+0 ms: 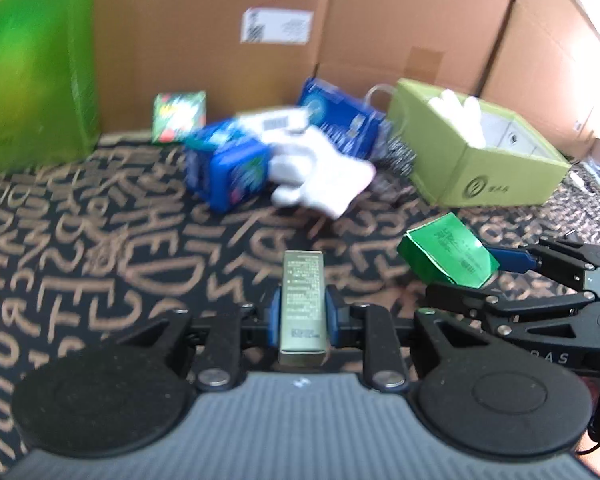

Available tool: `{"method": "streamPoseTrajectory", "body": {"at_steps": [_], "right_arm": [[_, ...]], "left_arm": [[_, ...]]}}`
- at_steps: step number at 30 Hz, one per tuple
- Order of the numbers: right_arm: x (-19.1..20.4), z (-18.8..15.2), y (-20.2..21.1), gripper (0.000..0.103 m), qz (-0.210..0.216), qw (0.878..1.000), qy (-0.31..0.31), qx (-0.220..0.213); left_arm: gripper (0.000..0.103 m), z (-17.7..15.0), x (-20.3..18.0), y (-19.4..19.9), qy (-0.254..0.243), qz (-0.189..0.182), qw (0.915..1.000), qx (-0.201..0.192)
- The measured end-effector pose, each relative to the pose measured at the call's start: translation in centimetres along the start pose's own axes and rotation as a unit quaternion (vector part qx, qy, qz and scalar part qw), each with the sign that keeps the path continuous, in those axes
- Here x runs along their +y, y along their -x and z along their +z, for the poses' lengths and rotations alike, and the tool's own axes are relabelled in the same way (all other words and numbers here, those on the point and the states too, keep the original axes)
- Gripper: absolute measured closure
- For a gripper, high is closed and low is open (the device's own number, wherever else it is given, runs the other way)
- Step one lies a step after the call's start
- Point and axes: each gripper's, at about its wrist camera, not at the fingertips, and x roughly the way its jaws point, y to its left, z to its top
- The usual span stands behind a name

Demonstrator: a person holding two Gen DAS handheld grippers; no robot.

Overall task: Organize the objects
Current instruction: 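Carry both boxes into the light-green box and release them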

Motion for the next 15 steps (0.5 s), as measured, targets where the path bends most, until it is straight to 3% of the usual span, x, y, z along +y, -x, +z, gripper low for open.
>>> {"method": "streamPoseTrajectory", "body": {"at_steps": [5,9,15], "right_arm": [[-2.6,1.9,2.8,0.037,-0.017,0.999,-0.011,-0.046],[-5.1,3.0,4.7,0.037,-0.045,0.996,-0.020,-0.077],[-9.3,4.6,6.9,0.037,-0.099,0.989,-0.025,-0.107]], "left_arm": [[0.081,3.5,-3.1,0.4,-0.024,-0.024,0.9989,-0.032],[0.081,6.5,-6.4,0.0,-0.041,-0.058,0.9964,-0.046],[0.081,10.8,-12.2,-1.6,-0.074,-0.079,0.9920,-0.065]]}}
